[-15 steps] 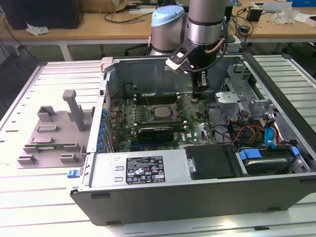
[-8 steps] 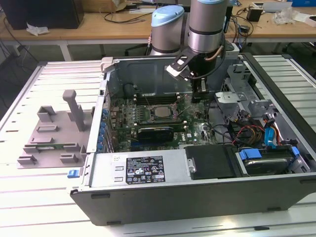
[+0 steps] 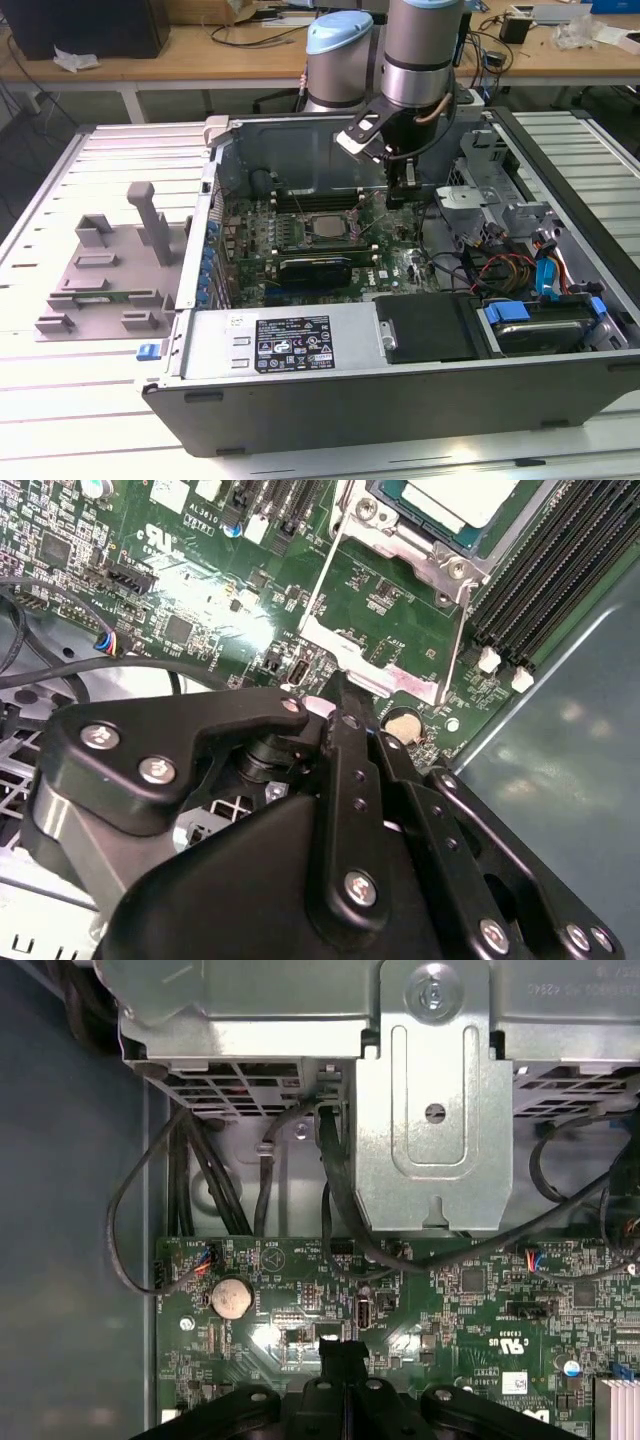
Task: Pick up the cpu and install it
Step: 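Close the cpu cover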
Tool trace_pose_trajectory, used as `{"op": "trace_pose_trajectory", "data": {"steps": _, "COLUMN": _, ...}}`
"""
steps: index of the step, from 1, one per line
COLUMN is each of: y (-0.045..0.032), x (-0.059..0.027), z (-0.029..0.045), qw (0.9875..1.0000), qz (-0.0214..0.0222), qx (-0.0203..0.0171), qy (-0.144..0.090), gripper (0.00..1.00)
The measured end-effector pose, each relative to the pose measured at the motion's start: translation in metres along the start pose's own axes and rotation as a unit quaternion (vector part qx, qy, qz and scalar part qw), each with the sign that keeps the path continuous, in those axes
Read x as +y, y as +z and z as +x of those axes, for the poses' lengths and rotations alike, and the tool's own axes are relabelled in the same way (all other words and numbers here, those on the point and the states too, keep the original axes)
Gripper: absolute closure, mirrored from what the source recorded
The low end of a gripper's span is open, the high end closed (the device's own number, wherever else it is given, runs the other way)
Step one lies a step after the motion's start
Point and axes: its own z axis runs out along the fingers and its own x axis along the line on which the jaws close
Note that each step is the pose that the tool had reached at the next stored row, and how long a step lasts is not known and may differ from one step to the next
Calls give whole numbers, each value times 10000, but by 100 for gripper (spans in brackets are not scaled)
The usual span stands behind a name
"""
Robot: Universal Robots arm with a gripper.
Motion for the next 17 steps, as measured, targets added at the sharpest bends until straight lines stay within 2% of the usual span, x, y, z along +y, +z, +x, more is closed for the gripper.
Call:
{"op": "trace_pose_trajectory", "data": {"steps": 4, "y": -1, "x": -50, "z": 0, "qw": 10000, "qz": -5, "qx": 11, "qy": -1, "gripper": 89}}
{"op": "trace_pose_trajectory", "data": {"steps": 8, "y": -4, "x": -135, "z": 1, "qw": 10000, "qz": -35, "qx": 62, "qy": 2, "gripper": 89}}
{"op": "trace_pose_trajectory", "data": {"steps": 10, "y": -8, "x": -201, "z": 1, "qw": 9999, "qz": -57, "qx": 107, "qy": 7, "gripper": 89}}
{"op": "trace_pose_trajectory", "data": {"steps": 15, "y": -11, "x": -289, "z": 4, "qw": 9998, "qz": -86, "qx": 167, "qy": 13, "gripper": 89}}
{"op": "trace_pose_trajectory", "data": {"steps": 17, "y": -12, "x": -348, "z": 6, "qw": 9997, "qz": -104, "qx": 202, "qy": 16, "gripper": 89}}
